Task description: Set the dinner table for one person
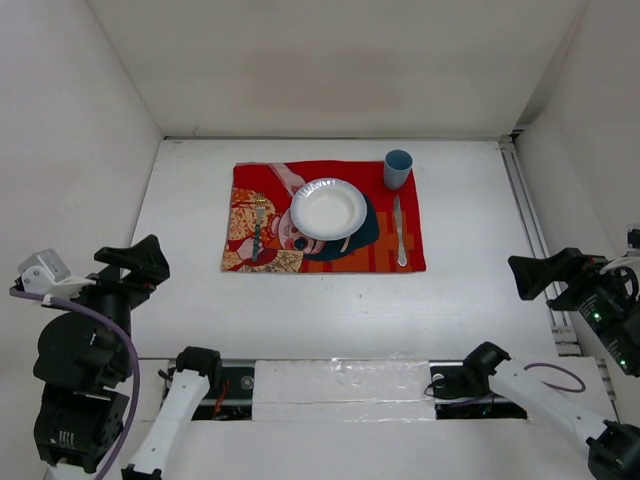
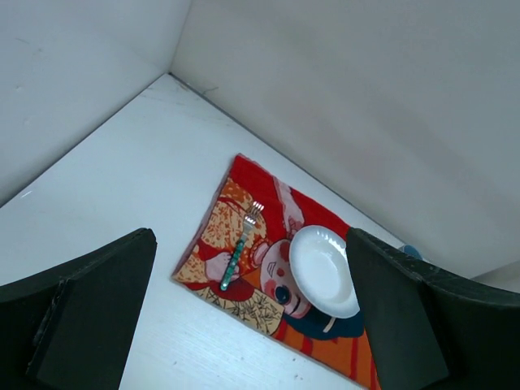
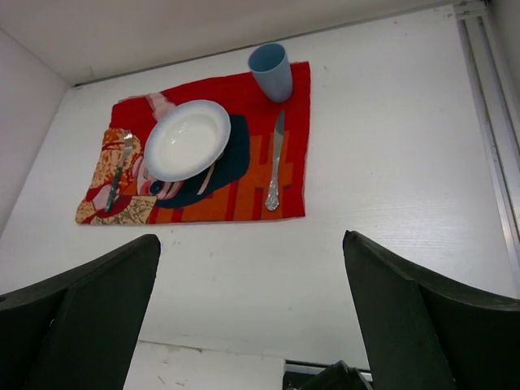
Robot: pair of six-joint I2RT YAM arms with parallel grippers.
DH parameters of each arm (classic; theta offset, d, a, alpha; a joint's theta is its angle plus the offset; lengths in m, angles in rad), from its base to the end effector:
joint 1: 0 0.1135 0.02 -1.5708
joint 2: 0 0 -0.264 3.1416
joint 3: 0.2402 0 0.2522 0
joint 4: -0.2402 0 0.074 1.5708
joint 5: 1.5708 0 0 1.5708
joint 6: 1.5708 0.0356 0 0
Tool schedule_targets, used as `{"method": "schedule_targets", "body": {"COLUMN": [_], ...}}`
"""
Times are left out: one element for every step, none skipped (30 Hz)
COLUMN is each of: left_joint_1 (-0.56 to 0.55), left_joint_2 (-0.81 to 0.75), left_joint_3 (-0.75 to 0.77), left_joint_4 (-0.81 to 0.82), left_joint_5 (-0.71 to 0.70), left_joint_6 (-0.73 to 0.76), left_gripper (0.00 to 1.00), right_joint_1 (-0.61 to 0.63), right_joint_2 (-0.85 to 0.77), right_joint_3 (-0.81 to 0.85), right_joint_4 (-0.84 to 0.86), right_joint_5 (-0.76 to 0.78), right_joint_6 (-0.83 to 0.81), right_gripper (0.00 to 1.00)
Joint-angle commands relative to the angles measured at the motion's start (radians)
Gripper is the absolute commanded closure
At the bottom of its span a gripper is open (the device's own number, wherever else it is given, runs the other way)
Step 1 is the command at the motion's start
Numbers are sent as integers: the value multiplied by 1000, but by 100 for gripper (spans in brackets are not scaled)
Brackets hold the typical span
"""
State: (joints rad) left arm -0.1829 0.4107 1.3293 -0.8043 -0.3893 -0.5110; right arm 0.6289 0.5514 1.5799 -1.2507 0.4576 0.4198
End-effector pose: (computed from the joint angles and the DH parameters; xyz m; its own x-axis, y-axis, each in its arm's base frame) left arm -0.0121 0.0160 0.4622 0.1969 -0.4965 -0.8454 -0.1218 0.8432 -0.5236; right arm -0.0122 -0.0283 0.4692 -0.2358 0.2806 -0.9304 -0.0910 0.9468 0.3087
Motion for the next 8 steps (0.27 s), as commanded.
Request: {"method": "schedule_targets", "body": {"left_joint_1": [0,0,0,0,0,0,0,0], "left_joint_2": [2,-9,-9,-9,-18,-18,-18,-18], "left_joint_3": [21,9,8,8,8,8,8,8], "left_joint_4": [-70,-58,-58,-58,-58,-58,-47,-47], "left_joint_5": [-28,-39,-39,-39,-48,-48,-48,-48], "left_joint_6": [-14,-14,-14,-14,-14,-14,-14,-14], "left_gripper": [0,0,0,0,0,0,0,0], "right_joint_1": [-5,-5,-5,-5,5,5,5,5], "right_joint_2": [2,2,2,2,2,2,2,2], "right_joint_3": [32,32,32,32,32,41,42,42], "right_joint_4": [-50,-50,-59,-59,-59,-72,-72,-72], "right_joint_5": [41,50,50,50,61,61,72,84], "right_joint_6": [4,4,4,4,4,4,4,4], "right_gripper": [0,0,0,0,0,0,0,0]}}
